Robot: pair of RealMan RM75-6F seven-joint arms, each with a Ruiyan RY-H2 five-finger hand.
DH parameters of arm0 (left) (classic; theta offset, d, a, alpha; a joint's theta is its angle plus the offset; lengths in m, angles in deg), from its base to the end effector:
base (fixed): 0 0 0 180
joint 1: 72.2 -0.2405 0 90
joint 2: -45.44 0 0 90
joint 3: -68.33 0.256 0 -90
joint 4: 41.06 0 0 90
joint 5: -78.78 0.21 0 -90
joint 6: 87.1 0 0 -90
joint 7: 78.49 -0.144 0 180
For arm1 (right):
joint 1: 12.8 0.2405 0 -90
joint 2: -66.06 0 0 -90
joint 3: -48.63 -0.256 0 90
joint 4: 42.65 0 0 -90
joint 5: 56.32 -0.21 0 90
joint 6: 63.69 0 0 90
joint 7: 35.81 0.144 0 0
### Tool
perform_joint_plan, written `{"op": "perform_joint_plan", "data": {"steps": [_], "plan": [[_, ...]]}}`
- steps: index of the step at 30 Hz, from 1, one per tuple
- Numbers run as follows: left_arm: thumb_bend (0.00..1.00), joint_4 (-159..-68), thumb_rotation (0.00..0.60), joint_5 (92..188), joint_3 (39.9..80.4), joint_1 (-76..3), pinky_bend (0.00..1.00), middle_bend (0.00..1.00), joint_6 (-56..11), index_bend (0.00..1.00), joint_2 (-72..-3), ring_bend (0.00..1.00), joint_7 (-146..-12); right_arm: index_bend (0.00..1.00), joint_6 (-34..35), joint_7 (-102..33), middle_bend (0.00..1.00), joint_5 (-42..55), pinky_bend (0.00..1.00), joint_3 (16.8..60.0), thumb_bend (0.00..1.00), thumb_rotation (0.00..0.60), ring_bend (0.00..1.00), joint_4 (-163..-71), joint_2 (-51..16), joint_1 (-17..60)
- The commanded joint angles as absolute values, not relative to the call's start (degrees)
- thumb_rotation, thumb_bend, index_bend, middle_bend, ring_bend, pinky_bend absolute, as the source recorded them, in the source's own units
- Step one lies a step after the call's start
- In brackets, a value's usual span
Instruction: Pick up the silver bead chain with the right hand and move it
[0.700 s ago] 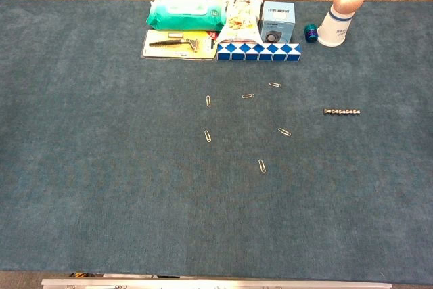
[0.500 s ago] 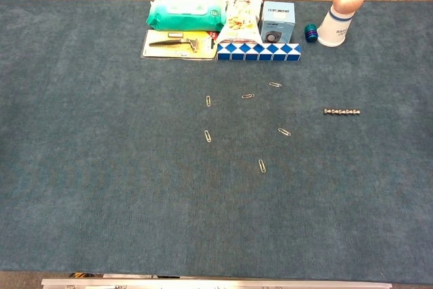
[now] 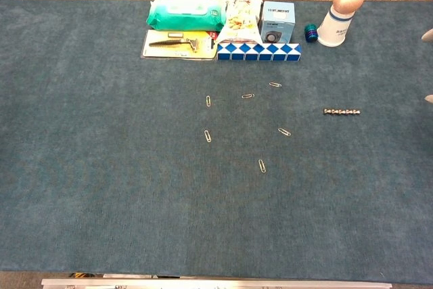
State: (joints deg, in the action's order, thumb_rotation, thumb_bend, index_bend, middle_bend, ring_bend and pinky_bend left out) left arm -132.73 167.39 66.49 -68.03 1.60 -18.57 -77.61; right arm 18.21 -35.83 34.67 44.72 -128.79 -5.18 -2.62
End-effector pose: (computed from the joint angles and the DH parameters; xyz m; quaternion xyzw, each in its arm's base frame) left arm -0.3072 0.1735 0.1640 -0.5960 -0.3683 -0.4081 0.5852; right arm -0.2924 -0.2129 0.1190 0.6404 -0.3551 0.4215 0.5349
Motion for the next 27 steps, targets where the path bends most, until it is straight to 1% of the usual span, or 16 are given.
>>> {"op": "perform_joint_plan", "data": {"steps": [1, 3, 5, 8, 14, 19, 27], "plan": [[0.02, -132.98, 0.6, 167.58, 66.57, -68.22, 0.44, 0.18, 1.9, 0.32, -18.33, 0.2, -77.4, 0.4, 14.8, -39.36, 0.31, 33.06, 0.38, 44.05, 0.0, 0.6, 0.21, -129.92, -4.72, -0.75], [0.02, -133.23, 0.6, 167.81, 66.55, -68.48, 0.44, 0.18, 2.5, 0.32, -18.17, 0.2, -77.16, 0.41, 11.63, -42.55, 0.28, 31.37, 0.36, 43.78, 0.02, 0.6, 0.18, -130.61, -4.23, 0.6], [0.03, -133.36, 0.6, 167.89, 66.51, -68.69, 0.44, 0.18, 2.91, 0.32, -18.1, 0.2, -77.03, 0.41, 8.74, -45.48, 0.25, 29.41, 0.35, 43.42, 0.06, 0.6, 0.16, -131.48, -3.98, 1.86], [0.03, -133.44, 0.6, 167.76, 66.54, -68.83, 0.44, 0.18, 2.9, 0.32, -18.06, 0.2, -77.21, 0.41, 5.18, -48.16, 0.23, 26.74, 0.34, 42.99, 0.13, 0.6, 0.14, -132.22, -3.92, 3.47], [0.02, -133.4, 0.6, 167.55, 66.64, -68.77, 0.44, 0.18, 2.34, 0.32, -18.17, 0.2, -77.91, 0.41, 0.63, -53.4, 0.2, 21.98, 0.34, 42.46, 0.23, 0.6, 0.13, -131.76, -5.39, 5.83], [0.02, -133.44, 0.6, 167.27, 66.54, -68.94, 0.44, 0.18, 2.41, 0.32, -18.03, 0.2, -77.65, 0.41, -1.85, -55.69, 0.2, 19.26, 0.34, 42.39, 0.25, 0.6, 0.13, -130.19, -7.72, 7.45], [0.03, -133.41, 0.6, 167.39, 66.61, -69.1, 0.44, 0.18, 2.42, 0.32, -17.84, 0.2, -77.4, 0.41, -4.46, -58.75, 0.18, 15.76, 0.3, 43.15, 0.28, 0.6, 0.09, -127.97, -11.36, 9.1]]}}
